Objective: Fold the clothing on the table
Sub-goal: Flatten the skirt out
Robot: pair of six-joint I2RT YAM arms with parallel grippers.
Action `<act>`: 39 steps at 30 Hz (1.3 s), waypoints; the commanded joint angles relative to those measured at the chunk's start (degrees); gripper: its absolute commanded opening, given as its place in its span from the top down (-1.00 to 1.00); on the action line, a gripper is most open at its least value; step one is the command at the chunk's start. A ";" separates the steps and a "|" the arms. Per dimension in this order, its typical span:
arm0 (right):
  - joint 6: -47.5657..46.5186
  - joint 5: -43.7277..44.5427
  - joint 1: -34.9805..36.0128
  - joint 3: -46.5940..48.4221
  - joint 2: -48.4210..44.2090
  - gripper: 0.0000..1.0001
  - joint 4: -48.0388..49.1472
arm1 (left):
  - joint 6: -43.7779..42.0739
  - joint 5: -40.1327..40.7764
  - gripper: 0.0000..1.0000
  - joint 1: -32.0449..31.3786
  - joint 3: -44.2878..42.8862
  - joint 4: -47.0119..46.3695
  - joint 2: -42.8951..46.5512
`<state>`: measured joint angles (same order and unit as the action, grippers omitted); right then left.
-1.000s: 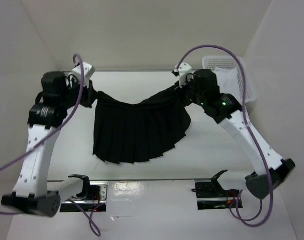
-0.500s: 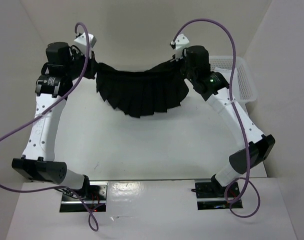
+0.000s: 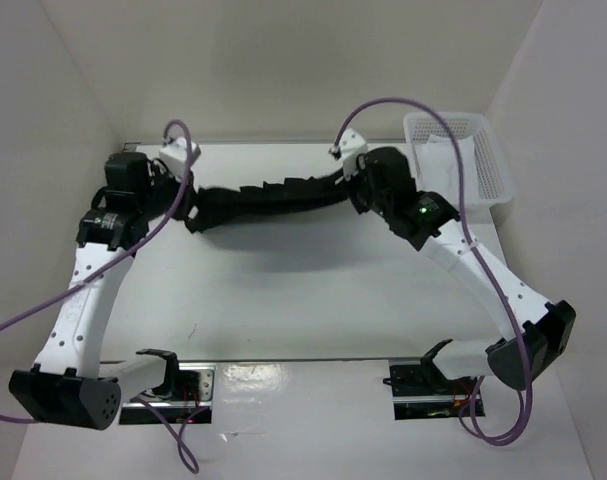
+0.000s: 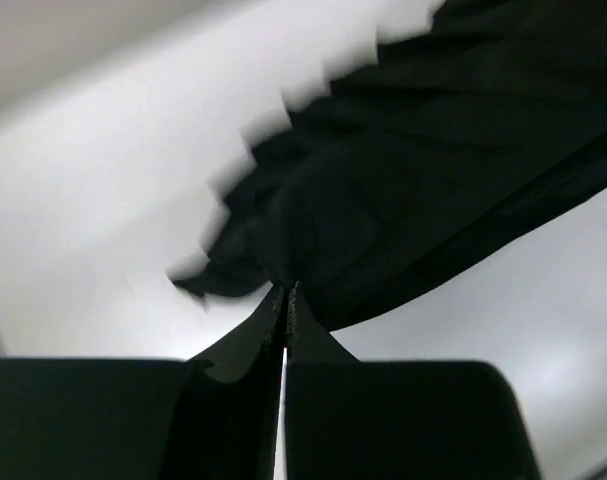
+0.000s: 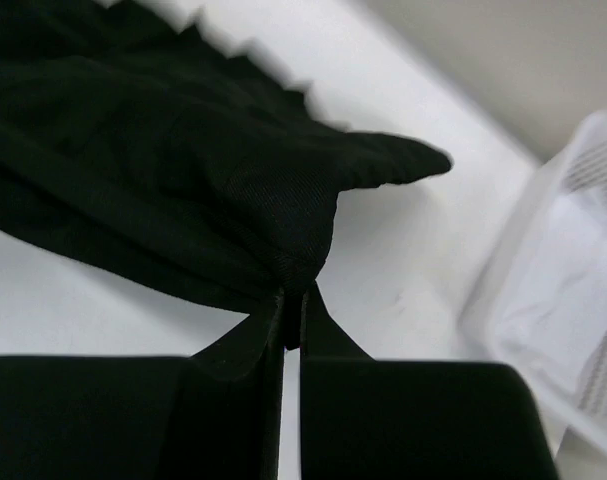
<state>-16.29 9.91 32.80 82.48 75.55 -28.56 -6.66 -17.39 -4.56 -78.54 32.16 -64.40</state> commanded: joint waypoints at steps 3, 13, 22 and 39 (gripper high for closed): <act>-1.46 -1.98 3.67 -9.95 -1.46 1.00 -10.27 | -7.30 3.94 1.00 0.69 10.94 10.19 -0.11; -4.35 -10.78 12.89 -11.02 0.56 1.00 -25.57 | -16.81 0.96 1.00 -0.45 10.52 24.43 4.28; -3.83 -11.93 19.84 -15.42 6.01 1.00 -27.61 | -20.06 3.14 0.83 -2.12 9.99 27.34 2.97; -10.69 -20.46 19.85 -13.40 6.46 -0.35 -37.18 | -27.45 6.84 0.43 -2.12 8.67 32.00 7.00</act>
<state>-24.49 -7.46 52.58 66.59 82.35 -59.66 -30.24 -12.08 -6.85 -66.67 62.00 -60.55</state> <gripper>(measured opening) 0.656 0.267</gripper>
